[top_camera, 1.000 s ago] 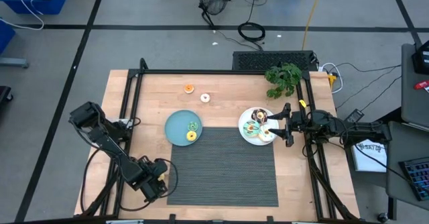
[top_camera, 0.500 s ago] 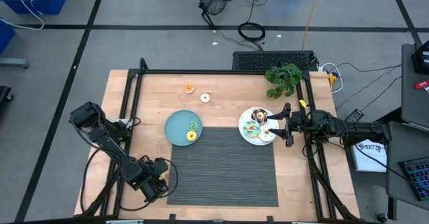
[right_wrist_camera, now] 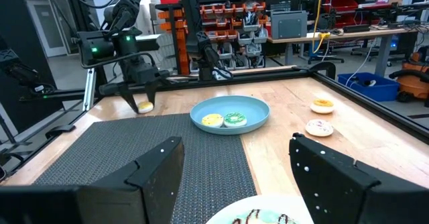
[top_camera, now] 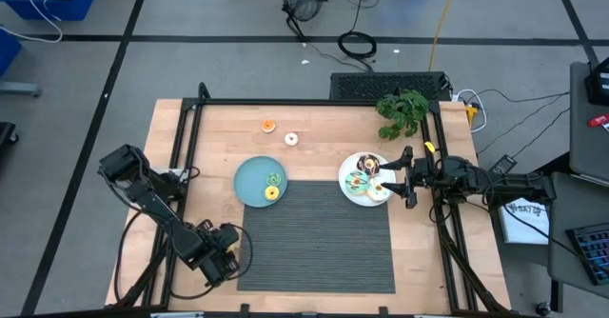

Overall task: Pick & Place donuts
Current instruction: Put the small yellow donut on the blue plate

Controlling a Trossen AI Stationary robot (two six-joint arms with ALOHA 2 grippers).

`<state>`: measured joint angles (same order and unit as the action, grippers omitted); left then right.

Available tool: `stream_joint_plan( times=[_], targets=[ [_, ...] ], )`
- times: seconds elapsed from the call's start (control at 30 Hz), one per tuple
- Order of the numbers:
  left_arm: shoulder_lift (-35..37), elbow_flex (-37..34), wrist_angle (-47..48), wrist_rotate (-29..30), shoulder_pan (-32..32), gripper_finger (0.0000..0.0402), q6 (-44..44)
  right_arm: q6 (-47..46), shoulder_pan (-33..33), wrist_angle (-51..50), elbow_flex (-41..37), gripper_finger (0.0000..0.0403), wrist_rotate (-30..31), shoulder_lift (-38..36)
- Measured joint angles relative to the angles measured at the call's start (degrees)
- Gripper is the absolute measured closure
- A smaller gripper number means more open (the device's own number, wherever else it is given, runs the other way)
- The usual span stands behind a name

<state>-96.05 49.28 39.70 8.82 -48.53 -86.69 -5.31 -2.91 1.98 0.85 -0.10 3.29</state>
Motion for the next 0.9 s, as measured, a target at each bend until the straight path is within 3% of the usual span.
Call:
stream_joint_plan(
  times=[0.17, 0.37, 0.57, 0.8, 0.9],
  targets=[
    [0.57, -0.03, 0.27, 1.18, 0.84, 0.024, 0.72, 0.01, 0.01, 0.0, 0.01, 0.0151, 0.0, 0.0],
    [4.48, -0.17, 0.4, 1.91, 4.93, 0.0273, 9.16, -0.01, 0.01, 0.0, 0.01, 0.0151, 0.0, 0.0],
    [8.51, -0.15, 0.91, 5.9, 10.88, 0.0281, 18.49, 0.01, -0.01, 0.0, 0.01, 0.0151, 0.0, 0.01],
    [11.41, -0.09, 1.09, 16.48, 20.25, 0.0282, 28.74, -0.01, 0.01, 0.0, -0.01, 0.0151, 0.0, 0.02],
    [11.5, -0.07, 1.26, 17.16, 25.41, 0.0282, 31.43, 0.01, -0.01, 0.0, 0.01, 0.0151, 0.0, 0.0]
  ],
)
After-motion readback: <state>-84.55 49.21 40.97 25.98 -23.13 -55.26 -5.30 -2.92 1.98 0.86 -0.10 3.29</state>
